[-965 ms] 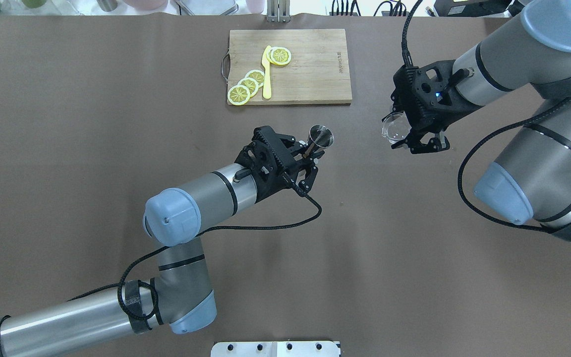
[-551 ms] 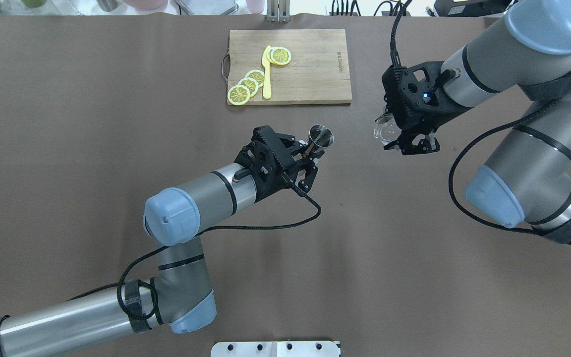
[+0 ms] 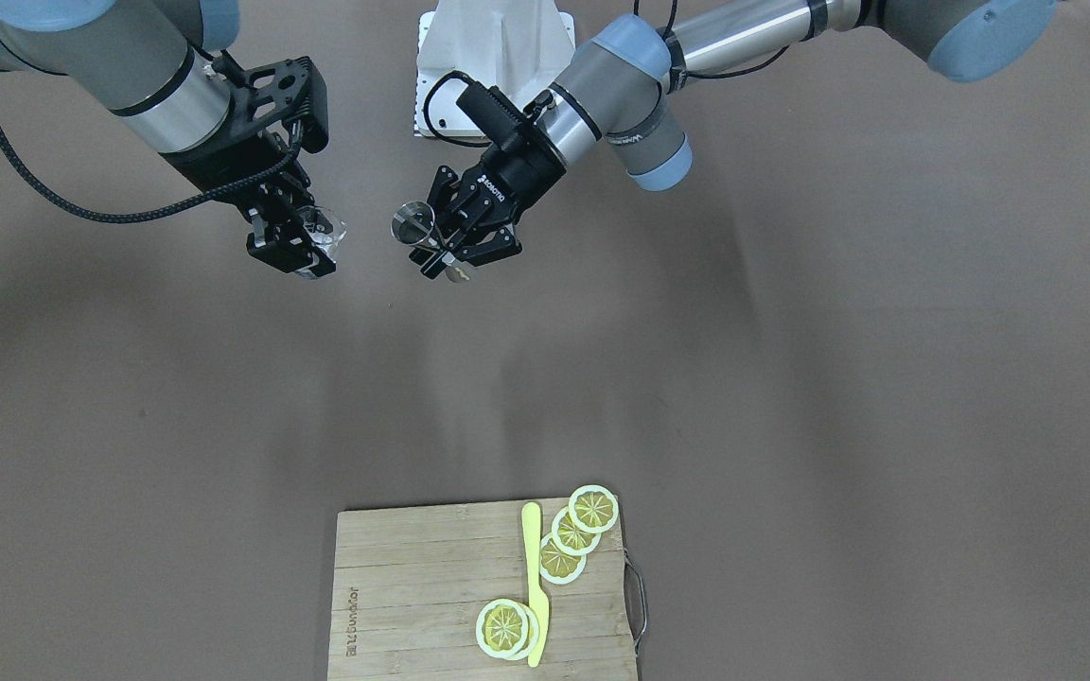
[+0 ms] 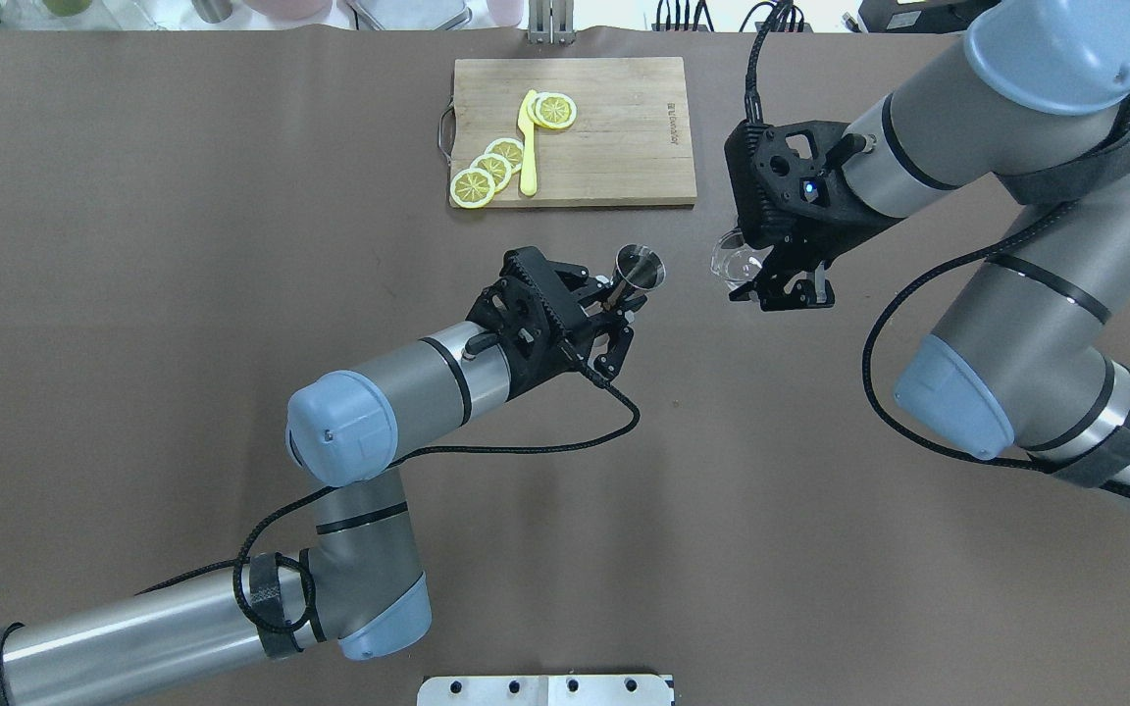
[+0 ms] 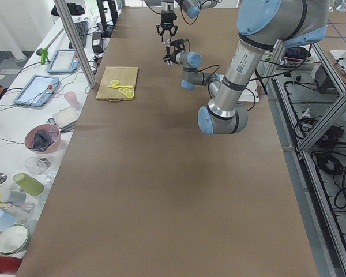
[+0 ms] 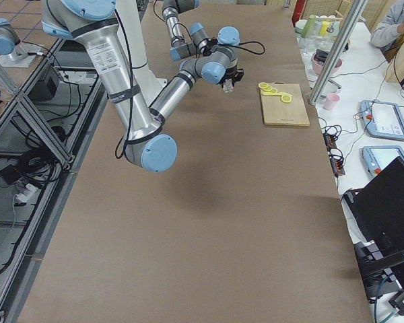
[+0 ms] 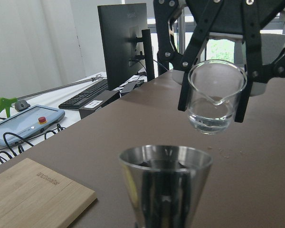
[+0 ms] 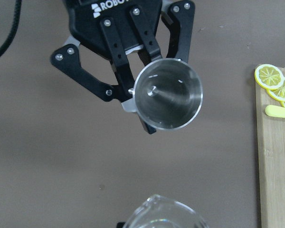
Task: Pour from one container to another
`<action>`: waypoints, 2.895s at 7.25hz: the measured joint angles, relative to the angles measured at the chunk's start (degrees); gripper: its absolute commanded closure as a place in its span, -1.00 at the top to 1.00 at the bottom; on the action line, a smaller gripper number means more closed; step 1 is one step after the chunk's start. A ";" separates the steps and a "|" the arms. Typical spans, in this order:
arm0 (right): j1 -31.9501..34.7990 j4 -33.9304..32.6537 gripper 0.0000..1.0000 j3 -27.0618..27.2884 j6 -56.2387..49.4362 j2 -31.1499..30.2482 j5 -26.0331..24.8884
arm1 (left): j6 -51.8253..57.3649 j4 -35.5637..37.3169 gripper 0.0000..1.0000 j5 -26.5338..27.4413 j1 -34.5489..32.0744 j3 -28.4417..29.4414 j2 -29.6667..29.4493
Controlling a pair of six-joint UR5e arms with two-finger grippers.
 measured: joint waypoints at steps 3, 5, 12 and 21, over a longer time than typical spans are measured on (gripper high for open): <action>-0.02 -1.29 -1.00 0.76 5.31 1.07 -0.01 | -0.08 -0.26 -1.00 0.31 -0.02 -0.24 -0.02; -0.14 -3.26 -1.00 1.17 5.78 1.80 -0.36 | -0.09 -0.32 -1.00 0.36 -0.02 -0.31 -0.05; -0.38 -11.17 -1.00 3.16 5.83 5.90 -2.62 | -0.23 -0.47 -1.00 0.34 -0.48 -0.47 -0.06; -1.08 -26.06 -1.00 4.57 2.91 12.96 -7.59 | -0.35 -0.80 -1.00 0.43 -0.63 -0.48 -0.08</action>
